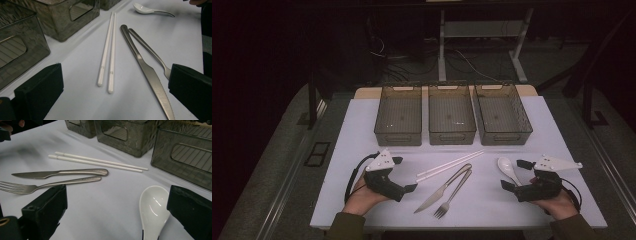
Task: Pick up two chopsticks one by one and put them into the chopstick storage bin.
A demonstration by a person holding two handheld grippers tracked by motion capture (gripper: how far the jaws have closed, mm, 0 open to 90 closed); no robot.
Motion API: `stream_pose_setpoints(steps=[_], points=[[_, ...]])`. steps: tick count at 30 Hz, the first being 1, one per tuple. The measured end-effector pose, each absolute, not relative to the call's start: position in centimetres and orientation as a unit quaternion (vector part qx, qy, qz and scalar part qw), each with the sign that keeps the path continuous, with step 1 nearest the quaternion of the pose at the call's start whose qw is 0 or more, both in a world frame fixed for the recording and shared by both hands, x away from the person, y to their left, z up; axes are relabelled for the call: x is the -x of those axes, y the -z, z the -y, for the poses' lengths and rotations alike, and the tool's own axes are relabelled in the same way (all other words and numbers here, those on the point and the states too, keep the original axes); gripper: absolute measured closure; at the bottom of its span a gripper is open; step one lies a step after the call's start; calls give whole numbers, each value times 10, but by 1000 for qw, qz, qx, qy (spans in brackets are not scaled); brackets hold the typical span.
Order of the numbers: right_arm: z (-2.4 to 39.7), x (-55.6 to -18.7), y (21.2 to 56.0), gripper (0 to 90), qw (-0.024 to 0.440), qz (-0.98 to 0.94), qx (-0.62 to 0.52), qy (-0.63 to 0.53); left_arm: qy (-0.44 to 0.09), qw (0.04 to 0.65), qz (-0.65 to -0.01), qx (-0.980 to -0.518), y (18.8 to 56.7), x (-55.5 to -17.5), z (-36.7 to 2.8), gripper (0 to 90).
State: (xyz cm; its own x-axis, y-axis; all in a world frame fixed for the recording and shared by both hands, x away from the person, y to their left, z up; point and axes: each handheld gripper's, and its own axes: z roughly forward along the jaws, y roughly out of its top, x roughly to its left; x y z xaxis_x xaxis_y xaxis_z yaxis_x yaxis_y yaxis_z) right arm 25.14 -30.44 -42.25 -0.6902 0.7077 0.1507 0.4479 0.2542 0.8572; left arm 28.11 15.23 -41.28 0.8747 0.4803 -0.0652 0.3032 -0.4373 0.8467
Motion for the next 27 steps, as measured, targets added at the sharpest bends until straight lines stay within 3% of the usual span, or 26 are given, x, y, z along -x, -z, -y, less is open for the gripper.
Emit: stream_pose_setpoints(steps=[27], points=[[305, -251, 420, 32, 139, -773, -366, -499, -94, 478, -217, -846, 409, -292, -148, 0]])
